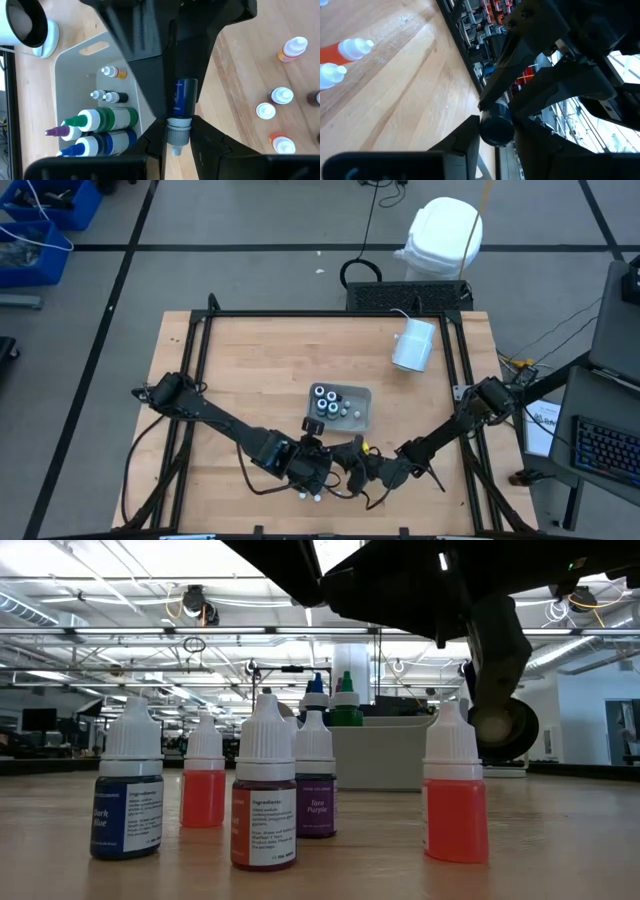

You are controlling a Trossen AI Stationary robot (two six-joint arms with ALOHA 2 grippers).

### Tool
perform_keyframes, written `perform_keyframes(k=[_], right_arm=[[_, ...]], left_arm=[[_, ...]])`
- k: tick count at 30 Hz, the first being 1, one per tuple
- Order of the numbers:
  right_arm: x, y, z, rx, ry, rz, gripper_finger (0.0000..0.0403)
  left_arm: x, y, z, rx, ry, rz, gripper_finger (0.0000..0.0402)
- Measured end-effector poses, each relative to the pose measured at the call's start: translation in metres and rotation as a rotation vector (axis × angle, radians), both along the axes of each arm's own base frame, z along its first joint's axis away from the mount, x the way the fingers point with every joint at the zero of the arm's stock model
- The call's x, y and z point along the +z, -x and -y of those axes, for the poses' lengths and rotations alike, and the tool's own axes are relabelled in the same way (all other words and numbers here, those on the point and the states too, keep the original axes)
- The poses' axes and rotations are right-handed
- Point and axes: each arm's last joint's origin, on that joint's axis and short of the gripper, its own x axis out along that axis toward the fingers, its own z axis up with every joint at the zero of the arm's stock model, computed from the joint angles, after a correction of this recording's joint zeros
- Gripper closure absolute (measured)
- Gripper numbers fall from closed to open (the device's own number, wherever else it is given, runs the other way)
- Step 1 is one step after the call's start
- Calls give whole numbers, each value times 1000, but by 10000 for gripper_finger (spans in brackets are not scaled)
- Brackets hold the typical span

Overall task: Pick & Place food coloring
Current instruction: Put the small dark blue bottle into the gray bin

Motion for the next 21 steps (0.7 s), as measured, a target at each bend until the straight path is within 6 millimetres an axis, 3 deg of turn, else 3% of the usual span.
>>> perform_keyframes(k=[6, 10, 21], right_arm=[[1, 0, 0, 0, -8, 8, 344], [2, 0, 0, 0, -18, 22, 348], [7, 2, -5, 17, -45, 62, 345]], left_arm=[[0, 0, 0, 3, 3, 1, 334], [0, 0, -1, 1, -4, 2, 325], [2, 6, 10, -43, -169, 40, 196]])
